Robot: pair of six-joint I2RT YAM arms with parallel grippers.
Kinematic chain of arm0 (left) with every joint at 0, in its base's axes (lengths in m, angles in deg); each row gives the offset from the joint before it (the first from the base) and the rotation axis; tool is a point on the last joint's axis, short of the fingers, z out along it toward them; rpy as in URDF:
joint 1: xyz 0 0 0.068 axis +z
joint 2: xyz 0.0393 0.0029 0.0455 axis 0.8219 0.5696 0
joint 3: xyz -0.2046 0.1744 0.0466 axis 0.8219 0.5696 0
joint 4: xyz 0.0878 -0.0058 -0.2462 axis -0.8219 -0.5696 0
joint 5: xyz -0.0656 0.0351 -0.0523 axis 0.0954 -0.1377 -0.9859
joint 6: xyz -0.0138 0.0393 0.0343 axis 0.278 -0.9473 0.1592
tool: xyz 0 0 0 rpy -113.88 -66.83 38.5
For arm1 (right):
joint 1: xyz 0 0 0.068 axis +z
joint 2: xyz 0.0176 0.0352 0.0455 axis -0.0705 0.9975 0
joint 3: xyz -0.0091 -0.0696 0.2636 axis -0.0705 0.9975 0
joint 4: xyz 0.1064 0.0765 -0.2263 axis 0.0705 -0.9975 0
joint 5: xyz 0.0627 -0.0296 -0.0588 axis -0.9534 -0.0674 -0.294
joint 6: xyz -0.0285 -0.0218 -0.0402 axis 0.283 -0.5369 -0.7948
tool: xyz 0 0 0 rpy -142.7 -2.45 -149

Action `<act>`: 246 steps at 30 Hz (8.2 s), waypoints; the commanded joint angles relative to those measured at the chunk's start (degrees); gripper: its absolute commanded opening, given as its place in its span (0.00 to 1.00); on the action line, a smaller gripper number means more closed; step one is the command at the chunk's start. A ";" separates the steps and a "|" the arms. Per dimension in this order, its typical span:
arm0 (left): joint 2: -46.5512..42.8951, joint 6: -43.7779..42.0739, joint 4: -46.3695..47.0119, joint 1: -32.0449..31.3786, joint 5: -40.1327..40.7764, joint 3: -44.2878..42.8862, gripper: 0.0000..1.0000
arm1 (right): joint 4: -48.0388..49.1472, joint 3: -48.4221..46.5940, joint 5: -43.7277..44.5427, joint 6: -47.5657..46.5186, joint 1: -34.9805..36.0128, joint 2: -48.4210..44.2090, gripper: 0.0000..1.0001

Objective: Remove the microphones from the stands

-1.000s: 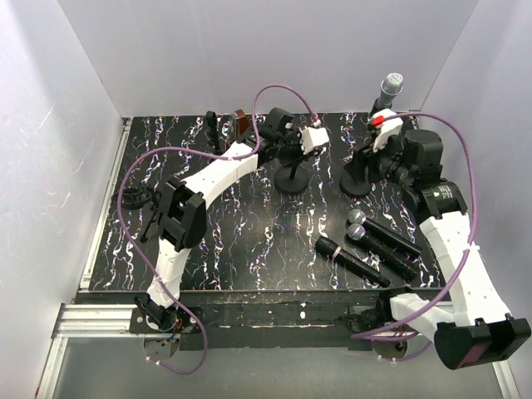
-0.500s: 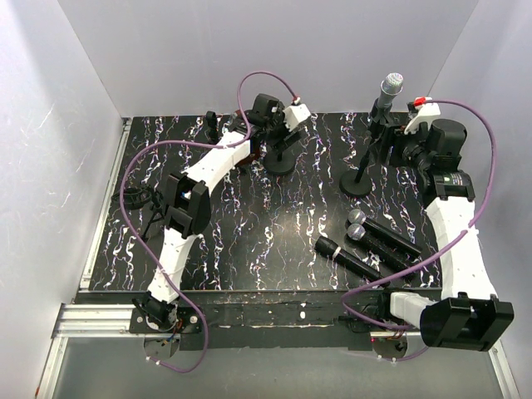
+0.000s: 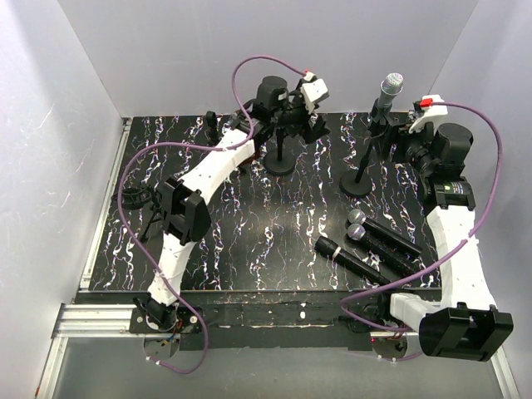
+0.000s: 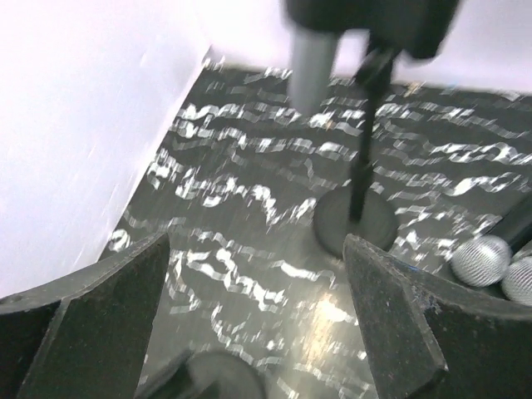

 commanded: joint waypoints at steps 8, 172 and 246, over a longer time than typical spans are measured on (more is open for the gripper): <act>-8.66 3.63 5.28 -4.99 -3.23 2.52 0.85 | 8.52 -14.37 -0.94 4.41 -0.40 9.56 0.80; -41.72 7.49 2.90 5.65 -6.12 44.98 0.82 | 24.00 -15.70 6.45 -8.25 35.28 16.25 0.01; -38.99 10.13 3.87 5.56 -8.07 34.00 0.98 | -7.53 -2.07 10.49 -46.46 7.25 17.30 0.01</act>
